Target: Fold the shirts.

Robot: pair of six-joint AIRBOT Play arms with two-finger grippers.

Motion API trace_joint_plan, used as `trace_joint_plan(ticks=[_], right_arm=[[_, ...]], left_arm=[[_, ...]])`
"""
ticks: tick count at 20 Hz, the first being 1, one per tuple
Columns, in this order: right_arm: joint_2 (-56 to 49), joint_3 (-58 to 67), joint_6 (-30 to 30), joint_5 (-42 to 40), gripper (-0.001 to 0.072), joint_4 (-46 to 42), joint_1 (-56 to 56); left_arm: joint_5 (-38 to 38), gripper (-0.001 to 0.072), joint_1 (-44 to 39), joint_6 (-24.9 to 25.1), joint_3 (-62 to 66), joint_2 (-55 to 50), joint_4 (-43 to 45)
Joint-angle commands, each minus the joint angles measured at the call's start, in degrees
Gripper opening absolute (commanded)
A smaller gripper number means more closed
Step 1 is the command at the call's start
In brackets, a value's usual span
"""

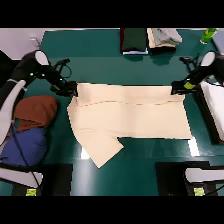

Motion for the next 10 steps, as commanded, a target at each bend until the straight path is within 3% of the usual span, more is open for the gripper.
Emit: trace_joint_plan(ticks=[1,3,4,5,10], right_arm=[[10.2,-7.0,-0.4,0.9,0.0456,-0.4,-4.5],[16.1,-13.8,-0.4,0.9,0.0458,-0.4,-9.0],[18.8,-17.6,-0.4,0.8,0.0506,-0.4,-11.9],[21.0,-21.4,-0.4,0.9,0.0628,-0.3,-15.0],[25.6,-36.4,-2.8,-1.0,0.0623,0.2,-26.7]], left_arm=[[1.3,0.0476,0.0,-1.7,-8.9,12.0,4.9],[4.2,0.0476,0.0,-3.3,-19.3,20.3,4.8],[5.9,0.0476,0.0,-4.5,-24.6,24.0,4.6],[7.8,0.0476,0.0,-5.6,-30.0,27.8,4.0],[13.4,0.0477,0.0,-7.3,-45.5,37.2,-0.7]])
